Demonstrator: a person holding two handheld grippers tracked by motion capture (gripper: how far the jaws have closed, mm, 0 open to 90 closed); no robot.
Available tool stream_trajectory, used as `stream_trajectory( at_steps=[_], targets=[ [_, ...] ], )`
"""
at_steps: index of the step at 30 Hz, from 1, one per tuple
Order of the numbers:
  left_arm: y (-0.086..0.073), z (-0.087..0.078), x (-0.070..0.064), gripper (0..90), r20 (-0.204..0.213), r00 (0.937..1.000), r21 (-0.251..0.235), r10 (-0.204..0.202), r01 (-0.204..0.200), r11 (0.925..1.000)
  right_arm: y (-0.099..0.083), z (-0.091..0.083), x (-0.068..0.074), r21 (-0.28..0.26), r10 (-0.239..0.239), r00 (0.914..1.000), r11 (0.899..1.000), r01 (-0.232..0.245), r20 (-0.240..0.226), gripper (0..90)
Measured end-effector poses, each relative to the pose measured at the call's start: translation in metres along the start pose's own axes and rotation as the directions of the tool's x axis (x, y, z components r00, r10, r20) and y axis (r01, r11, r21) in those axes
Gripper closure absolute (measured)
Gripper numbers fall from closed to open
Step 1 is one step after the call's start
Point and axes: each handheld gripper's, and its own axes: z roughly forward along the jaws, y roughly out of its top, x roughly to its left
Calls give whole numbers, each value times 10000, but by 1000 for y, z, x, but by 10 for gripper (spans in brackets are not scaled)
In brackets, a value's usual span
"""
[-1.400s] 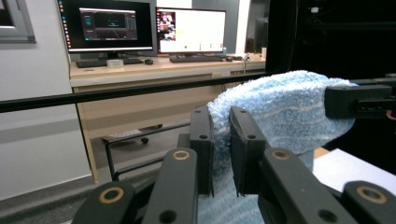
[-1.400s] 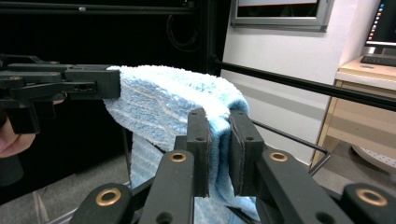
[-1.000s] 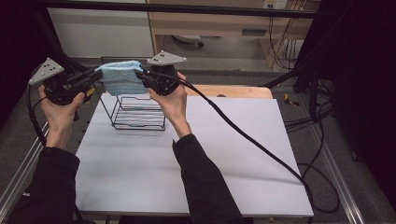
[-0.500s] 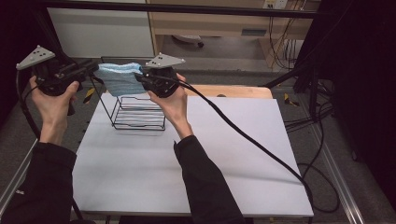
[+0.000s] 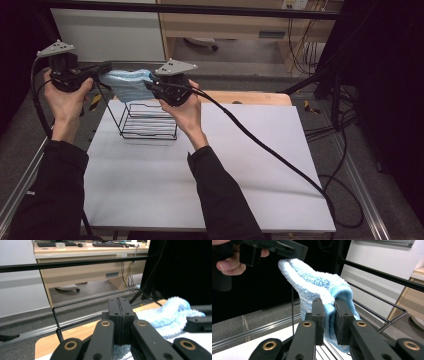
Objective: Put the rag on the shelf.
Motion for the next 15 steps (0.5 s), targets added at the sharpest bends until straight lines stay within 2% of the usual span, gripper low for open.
stream_trajectory(
  at_steps=[5,9,15],
  targets=[
    [-9,-3,1,896,275,9996,282,17,-25,9996,-2,0,0,110,-44,10000,9999,45,-52,793],
    [-17,-7,-1,896,413,9989,404,209,-225,9989,-2,-2,0,228,-15,9999,9997,18,-105,767],
    [-26,-7,-6,896,416,9977,554,543,-565,9969,0,-4,2,179,62,9998,9998,-59,-198,631]
  ],
)
